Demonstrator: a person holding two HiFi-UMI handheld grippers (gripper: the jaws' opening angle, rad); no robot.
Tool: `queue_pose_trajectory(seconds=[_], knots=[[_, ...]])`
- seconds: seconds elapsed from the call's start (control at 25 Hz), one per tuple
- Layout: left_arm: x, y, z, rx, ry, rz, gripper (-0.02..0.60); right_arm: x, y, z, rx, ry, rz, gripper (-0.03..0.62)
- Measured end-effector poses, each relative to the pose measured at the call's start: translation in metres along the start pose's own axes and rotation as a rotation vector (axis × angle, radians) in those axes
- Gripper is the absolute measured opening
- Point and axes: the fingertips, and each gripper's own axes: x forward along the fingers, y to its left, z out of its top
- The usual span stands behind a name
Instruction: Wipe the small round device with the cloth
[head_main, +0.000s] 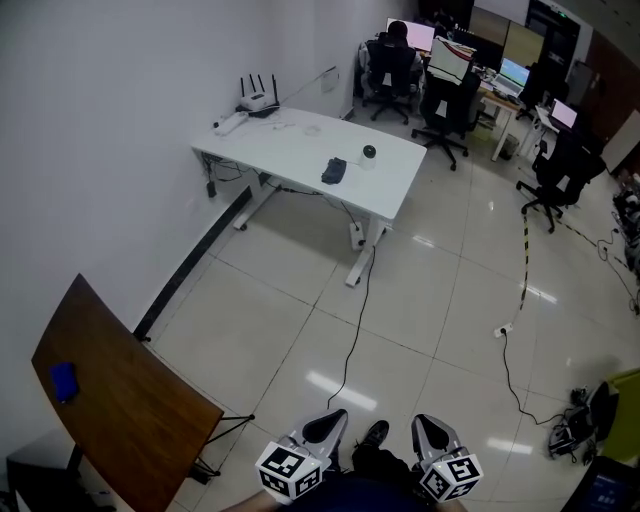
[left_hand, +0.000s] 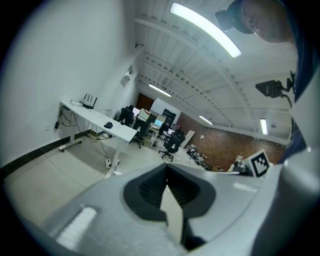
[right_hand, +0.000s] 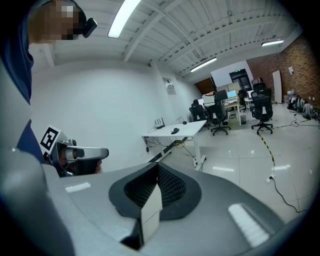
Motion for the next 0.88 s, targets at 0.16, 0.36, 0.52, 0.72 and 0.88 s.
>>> queue_pose_trajectory(seconds=[0.16,0.36,0.52,0.72,0.88], knots=[[0.018,0.016,0.008,0.003,0.001,0.035,0.002,0.026,-0.011,0.003,0.008,0.016,0.035,0.009],[0.048,0.034,0.03,0.022,-0.019,0.103,0.002,0.065,-0.031,0.024,0.0,0.014,0.109,0.009],[0.079,0.04,0.052,0.042,-0.04,0.15,0.002,0.091,-0.06,0.051,-0.016,0.006,0.147,0.009],[0.114,0.039,0.069,0.057,-0.047,0.188,0.002,0.113,-0.091,0.075,-0.009,-0.001,0.192,0.01],[0.134,0.041,0.075,0.058,-0.053,0.229,0.002,0.127,-0.11,0.086,-0.02,0.003,0.229,0.01]])
